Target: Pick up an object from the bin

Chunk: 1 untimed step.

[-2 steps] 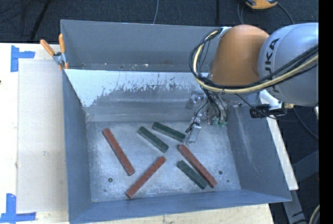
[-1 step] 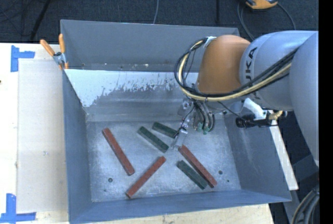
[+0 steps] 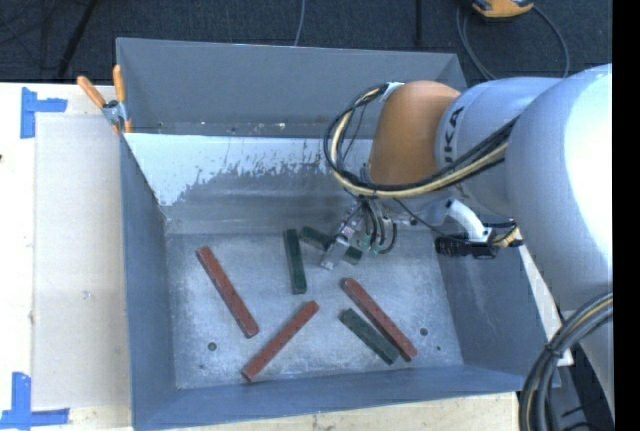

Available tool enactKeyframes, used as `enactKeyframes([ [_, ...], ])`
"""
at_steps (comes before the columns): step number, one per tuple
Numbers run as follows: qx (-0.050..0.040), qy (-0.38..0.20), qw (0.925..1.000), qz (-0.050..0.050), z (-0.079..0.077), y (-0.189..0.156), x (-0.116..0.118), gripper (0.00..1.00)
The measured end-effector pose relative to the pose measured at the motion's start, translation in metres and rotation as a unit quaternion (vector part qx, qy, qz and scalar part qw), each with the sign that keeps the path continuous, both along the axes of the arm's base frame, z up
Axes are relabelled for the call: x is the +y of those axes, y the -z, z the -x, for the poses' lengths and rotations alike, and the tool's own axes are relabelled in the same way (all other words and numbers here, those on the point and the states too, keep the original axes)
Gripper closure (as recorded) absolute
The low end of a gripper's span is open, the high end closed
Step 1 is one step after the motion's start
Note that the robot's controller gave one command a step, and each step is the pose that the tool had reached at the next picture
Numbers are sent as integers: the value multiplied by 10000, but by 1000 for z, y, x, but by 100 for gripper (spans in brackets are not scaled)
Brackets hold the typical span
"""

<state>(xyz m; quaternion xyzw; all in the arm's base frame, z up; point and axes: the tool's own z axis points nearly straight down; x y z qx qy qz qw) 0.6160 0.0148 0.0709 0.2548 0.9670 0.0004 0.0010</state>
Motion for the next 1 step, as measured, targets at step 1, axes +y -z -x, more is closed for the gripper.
enactKeyframes([
  [1,0,-3,10000,1,0,0,0,100],
])
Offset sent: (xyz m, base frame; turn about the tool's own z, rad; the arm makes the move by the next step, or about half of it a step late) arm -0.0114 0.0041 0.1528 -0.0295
